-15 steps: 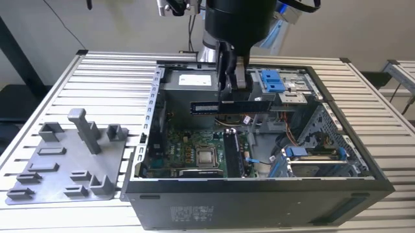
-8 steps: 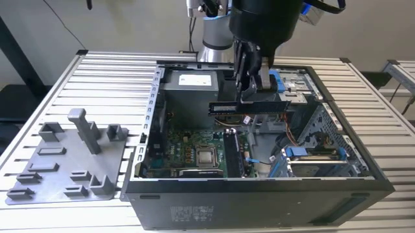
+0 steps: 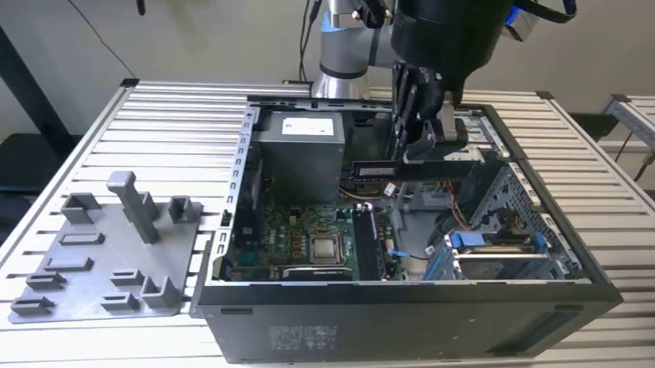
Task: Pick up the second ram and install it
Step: 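Pick up the second ram and move it above second insertion slot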
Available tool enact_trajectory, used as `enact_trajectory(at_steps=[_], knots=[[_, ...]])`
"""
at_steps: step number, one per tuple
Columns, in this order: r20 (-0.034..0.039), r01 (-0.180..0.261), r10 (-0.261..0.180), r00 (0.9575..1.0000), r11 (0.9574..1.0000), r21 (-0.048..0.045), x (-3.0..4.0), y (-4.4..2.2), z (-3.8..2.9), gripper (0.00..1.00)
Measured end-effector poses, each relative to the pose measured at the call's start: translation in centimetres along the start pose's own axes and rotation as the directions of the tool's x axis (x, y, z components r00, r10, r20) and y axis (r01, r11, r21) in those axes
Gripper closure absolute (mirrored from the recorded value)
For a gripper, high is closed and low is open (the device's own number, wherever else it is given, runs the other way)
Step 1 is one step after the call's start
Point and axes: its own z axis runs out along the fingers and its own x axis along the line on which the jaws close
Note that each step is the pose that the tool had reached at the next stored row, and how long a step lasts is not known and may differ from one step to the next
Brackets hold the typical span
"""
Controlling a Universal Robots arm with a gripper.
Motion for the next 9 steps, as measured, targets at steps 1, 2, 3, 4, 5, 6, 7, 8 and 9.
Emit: enact_trajectory(at_steps=[1,2,3,4,5,6,7,8,9], knots=[[-0.0002,-0.009,0.009,1.0000,1.0000,-0.0001,0.00,-0.03,0.01,0.86],[-0.0003,-0.021,0.021,0.9998,0.9998,-0.0003,0.00,-0.04,0.02,0.86],[-0.0003,-0.033,0.033,0.9995,0.9995,-0.0005,0.00,-0.05,0.03,0.86],[-0.0005,-0.043,0.043,0.9991,0.9991,-0.0007,0.00,-0.06,0.03,0.86],[-0.0006,-0.046,0.046,0.9989,0.9989,-0.0008,0.00,-0.06,0.03,0.86],[-0.0006,-0.046,0.046,0.9989,0.9989,-0.0008,0.00,-0.06,0.03,0.86],[-0.0006,-0.046,0.046,0.9989,0.9989,-0.0008,0.00,-0.06,0.03,0.86],[-0.0005,-0.046,0.046,0.9989,0.9989,-0.0008,0.00,-0.06,0.03,0.86],[-0.0005,-0.047,0.047,0.9989,0.9989,-0.0008,0.00,-0.06,0.03,0.86]])
